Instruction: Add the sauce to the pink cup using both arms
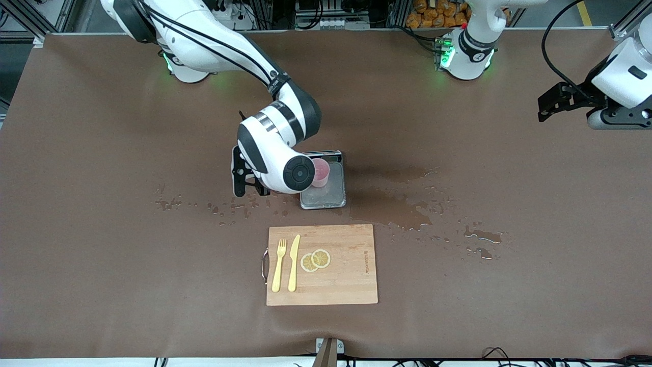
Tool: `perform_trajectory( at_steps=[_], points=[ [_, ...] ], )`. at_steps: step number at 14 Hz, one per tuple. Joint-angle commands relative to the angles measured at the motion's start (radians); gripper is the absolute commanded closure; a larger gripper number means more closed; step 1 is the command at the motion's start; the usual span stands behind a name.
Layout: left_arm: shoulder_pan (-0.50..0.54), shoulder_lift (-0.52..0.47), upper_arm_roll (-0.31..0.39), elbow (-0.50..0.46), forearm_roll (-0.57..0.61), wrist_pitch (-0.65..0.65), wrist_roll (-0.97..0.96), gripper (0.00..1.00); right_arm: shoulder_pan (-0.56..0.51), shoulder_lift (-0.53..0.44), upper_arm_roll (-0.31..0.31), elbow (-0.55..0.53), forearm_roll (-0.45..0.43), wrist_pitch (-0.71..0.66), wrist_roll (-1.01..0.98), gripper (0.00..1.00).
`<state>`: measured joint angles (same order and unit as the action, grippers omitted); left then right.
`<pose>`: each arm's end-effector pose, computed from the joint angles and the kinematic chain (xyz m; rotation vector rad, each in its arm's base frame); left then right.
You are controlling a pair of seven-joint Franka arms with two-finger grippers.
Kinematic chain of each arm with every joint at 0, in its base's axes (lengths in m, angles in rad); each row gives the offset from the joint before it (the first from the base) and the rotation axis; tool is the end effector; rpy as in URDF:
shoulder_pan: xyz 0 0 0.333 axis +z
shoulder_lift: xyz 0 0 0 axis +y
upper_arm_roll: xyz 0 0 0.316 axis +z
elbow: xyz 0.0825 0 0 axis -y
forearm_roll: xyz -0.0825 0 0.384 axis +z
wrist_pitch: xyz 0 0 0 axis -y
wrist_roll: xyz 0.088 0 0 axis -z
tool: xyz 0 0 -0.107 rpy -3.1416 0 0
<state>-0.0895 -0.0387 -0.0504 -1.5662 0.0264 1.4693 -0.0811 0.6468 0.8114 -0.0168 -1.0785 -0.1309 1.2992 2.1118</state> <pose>0.5271 -0.0717 0.6391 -3.1047 0.0882 0.0851 0.5656 0.3961 0.3120 1.8743 -1.7063 0.0342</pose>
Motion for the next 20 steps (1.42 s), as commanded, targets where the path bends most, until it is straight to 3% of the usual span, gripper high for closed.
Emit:
perform_trajectory(
  at_steps=[1,3,7,13,15,20],
  points=[
    [-0.004,0.016,-0.005,0.011,0.009,-0.011,-0.016,0.00,-0.048,-0.024,0.006,0.005,0.020,-0.015,-0.041,1.00],
    [-0.004,0.017,-0.005,0.011,0.010,-0.009,-0.016,0.00,-0.099,-0.046,0.003,0.006,0.127,-0.017,-0.105,1.00],
    [-0.009,0.017,-0.006,0.009,0.012,-0.007,-0.017,0.00,-0.174,-0.072,0.006,0.006,0.186,-0.021,-0.212,1.00],
    [-0.007,0.020,-0.013,0.005,0.010,-0.007,-0.016,0.00,-0.406,-0.115,0.006,0.006,0.404,-0.090,-0.473,1.00],
    [-0.009,0.023,-0.016,0.003,0.010,-0.007,-0.017,0.00,-0.481,-0.115,0.005,0.005,0.512,-0.116,-0.553,1.00],
    [-0.003,0.025,-0.026,0.002,0.010,-0.007,-0.017,0.00,-0.627,-0.107,0.005,-0.046,0.632,-0.153,-0.742,1.00]
  ],
)
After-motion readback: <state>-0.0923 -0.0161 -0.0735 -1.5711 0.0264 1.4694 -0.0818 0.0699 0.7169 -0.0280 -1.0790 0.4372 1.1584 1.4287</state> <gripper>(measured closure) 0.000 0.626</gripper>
